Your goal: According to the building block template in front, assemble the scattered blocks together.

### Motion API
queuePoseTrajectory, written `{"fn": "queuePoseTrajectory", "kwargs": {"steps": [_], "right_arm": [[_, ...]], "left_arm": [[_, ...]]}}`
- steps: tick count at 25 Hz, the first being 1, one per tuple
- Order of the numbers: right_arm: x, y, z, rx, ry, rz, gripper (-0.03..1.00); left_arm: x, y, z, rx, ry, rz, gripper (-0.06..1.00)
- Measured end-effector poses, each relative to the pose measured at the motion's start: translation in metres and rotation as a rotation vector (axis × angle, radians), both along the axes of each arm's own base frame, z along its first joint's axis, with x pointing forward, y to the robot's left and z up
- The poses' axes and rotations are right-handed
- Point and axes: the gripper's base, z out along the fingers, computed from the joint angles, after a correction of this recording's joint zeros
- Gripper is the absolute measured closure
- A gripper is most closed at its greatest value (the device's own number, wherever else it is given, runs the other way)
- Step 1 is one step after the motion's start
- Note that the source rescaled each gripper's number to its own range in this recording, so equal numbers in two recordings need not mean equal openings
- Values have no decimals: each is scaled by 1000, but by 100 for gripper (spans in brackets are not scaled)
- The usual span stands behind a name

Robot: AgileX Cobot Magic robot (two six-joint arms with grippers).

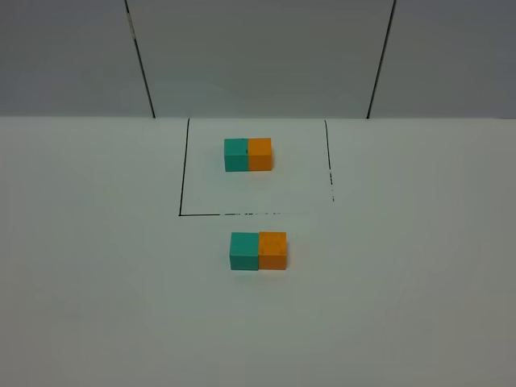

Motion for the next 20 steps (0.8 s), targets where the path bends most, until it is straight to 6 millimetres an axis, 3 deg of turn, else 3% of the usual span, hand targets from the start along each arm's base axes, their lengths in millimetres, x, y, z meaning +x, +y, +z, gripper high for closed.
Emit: {"fn": "queuePoseTrajectory", "kwargs": {"steps": [20], "right_arm": [[-7, 0, 0, -1, -48, 0, 24]], "left_arm": [[0, 0, 0, 0, 0, 0, 27]]}}
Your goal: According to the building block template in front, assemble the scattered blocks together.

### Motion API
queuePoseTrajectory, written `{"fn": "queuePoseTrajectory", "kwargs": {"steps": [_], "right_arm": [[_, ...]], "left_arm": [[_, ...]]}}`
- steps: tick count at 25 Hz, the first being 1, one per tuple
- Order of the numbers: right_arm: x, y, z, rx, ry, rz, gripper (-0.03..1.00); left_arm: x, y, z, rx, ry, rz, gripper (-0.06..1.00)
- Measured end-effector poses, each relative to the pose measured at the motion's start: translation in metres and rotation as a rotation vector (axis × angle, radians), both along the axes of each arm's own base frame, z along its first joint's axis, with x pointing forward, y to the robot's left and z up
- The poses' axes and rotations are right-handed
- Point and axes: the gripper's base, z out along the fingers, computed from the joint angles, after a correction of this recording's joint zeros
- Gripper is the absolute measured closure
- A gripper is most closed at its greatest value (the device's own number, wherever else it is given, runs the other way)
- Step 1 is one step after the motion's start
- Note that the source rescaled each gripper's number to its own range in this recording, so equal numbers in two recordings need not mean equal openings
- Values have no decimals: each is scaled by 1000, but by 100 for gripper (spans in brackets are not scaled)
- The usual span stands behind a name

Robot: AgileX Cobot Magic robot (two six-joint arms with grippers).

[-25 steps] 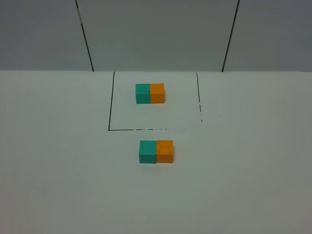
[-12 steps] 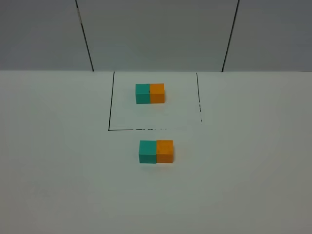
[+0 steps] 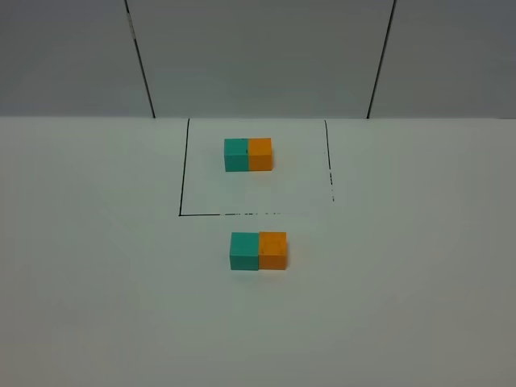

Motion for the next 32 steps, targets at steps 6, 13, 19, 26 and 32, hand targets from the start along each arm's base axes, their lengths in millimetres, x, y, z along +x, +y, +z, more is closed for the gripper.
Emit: {"fn": "queuePoseTrajectory", "kwargs": {"steps": [6, 13, 19, 26, 32], "right_arm": [[0, 0, 0, 0, -1, 1, 24], [0, 0, 0, 1, -1, 1, 24], [0, 0, 0, 1, -1, 1, 24], [0, 0, 0, 1, -1, 1, 24], [0, 0, 0, 1, -1, 1, 24]], "left_arm": [[0, 0, 0, 0, 0, 0, 27], [0, 0, 0, 0, 0, 0, 27], [0, 0, 0, 0, 0, 0, 27], [0, 0, 0, 0, 0, 0, 27], [0, 0, 0, 0, 0, 0, 27]]}}
